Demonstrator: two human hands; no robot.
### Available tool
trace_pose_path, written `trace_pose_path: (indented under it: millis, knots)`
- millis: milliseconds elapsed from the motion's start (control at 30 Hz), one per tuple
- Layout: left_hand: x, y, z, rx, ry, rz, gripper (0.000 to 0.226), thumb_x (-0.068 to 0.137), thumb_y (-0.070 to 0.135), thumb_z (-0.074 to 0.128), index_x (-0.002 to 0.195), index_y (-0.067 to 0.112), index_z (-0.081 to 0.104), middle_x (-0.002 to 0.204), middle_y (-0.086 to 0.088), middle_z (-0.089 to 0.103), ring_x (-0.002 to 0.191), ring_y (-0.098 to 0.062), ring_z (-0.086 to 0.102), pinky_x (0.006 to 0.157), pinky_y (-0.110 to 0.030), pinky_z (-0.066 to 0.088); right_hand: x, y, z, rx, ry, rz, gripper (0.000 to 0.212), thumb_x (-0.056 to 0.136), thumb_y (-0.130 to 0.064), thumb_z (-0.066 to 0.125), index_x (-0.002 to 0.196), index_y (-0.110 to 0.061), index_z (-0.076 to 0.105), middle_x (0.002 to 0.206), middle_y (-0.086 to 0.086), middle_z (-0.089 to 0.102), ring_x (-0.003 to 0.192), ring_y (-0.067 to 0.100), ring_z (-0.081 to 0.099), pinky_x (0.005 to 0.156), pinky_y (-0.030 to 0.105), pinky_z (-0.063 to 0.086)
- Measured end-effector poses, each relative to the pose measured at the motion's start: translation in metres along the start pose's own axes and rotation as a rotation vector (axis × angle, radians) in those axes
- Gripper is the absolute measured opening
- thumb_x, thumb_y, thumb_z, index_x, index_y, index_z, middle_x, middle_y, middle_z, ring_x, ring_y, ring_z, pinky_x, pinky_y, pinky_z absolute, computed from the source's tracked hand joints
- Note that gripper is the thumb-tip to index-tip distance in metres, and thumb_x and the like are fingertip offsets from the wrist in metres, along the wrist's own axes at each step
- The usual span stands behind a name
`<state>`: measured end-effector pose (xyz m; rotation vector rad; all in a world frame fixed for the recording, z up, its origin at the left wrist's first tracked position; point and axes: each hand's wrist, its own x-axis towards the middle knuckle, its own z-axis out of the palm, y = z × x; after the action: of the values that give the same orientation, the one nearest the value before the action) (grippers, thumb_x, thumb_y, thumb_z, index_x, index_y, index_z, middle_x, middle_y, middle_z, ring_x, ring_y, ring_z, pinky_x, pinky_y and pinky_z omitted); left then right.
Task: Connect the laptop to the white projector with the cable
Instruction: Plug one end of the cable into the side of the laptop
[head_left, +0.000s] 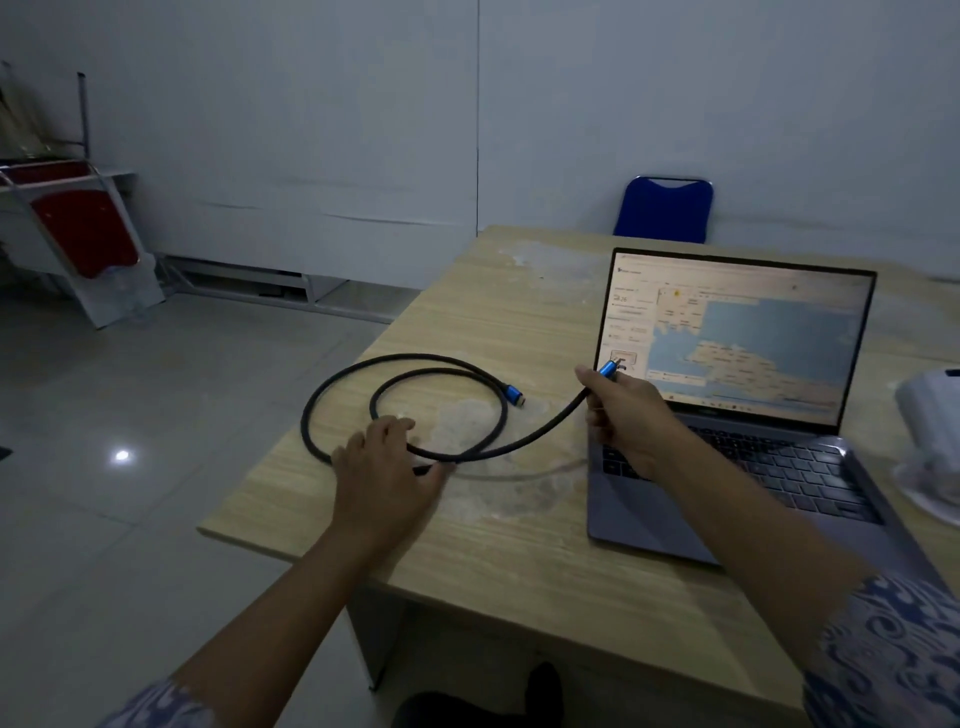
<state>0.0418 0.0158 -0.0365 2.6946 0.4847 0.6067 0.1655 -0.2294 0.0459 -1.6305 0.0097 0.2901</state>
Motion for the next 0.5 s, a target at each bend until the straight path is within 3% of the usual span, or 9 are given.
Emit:
trace_pose_path:
  millis: [133,367,500]
  knots:
    - [0.031,0.022,0.011,-0.031,-0.088,-0.022,0.077,0.08,0.074,0.048,0.135,0.019,0.051,0.14,-0.002,0.052,0.127,-0.029,0.05,0.105,-0.056,0.032,-0.016,0.003,-0.002,0.069,0.024,-0.006,0.021,0.094,-0.034,0.067,0.086,-0.016,0.059,0.069,-0.001,0.053,0.055,0.012,0.049,0.051,0.028,0.037]
    - [0.038,0.017,0.03,-0.091,-0.016,0.112,0.073,0.076,0.067,0.055,0.127,0.015,0.059,0.136,-0.013,0.056,0.128,-0.039,0.05,0.106,-0.057,0.036,-0.037,0.013,-0.011,0.022,-0.001,-0.046,0.033,0.092,-0.039,0.068,0.109,-0.011,0.069,0.084,-0.001,0.069,0.065,0.009,0.062,0.062,0.028,0.043]
    - [0.023,0.017,0.024,-0.123,-0.041,0.244,0.065,0.078,0.056,0.064,0.132,0.02,0.054,0.144,-0.009,0.046,0.141,-0.03,0.037,0.118,-0.054,0.02,-0.044,0.013,-0.013,0.029,0.059,-0.088,0.035,0.093,-0.037,0.068,0.104,-0.003,0.067,0.076,0.003,0.064,0.048,0.002,0.056,0.045,0.014,0.043]
